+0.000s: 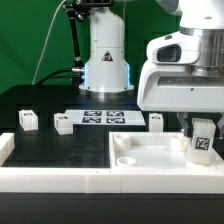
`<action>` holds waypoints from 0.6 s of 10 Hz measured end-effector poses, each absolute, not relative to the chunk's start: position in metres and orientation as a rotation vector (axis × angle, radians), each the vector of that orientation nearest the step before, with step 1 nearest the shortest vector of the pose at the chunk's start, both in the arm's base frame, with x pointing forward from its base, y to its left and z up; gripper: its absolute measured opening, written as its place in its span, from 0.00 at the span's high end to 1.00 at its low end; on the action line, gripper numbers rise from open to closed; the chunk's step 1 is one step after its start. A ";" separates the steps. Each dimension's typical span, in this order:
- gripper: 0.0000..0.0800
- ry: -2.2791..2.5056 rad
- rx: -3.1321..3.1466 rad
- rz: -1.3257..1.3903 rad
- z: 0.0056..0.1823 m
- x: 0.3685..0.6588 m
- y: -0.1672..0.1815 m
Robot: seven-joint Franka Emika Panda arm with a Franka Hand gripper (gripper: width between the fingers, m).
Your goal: Assemble one leg
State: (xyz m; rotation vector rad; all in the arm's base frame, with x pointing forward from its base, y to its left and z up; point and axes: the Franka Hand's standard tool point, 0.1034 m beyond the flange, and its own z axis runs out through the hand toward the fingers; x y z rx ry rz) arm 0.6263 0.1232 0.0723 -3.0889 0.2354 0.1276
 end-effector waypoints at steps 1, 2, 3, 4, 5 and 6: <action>0.63 0.472 -3.057 0.137 0.072 0.626 0.123; 0.63 0.641 -3.022 0.142 0.071 0.626 0.122; 0.63 0.806 -2.981 0.148 0.071 0.626 0.122; 0.63 0.972 -2.936 0.152 0.071 0.626 0.123; 0.63 1.106 -2.885 0.155 0.071 0.627 0.123; 0.63 1.325 -2.794 0.164 0.071 0.627 0.123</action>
Offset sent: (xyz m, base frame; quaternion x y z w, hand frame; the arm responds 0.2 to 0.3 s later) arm 0.0033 -0.0008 -0.0040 -0.0012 0.0039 0.3138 0.9495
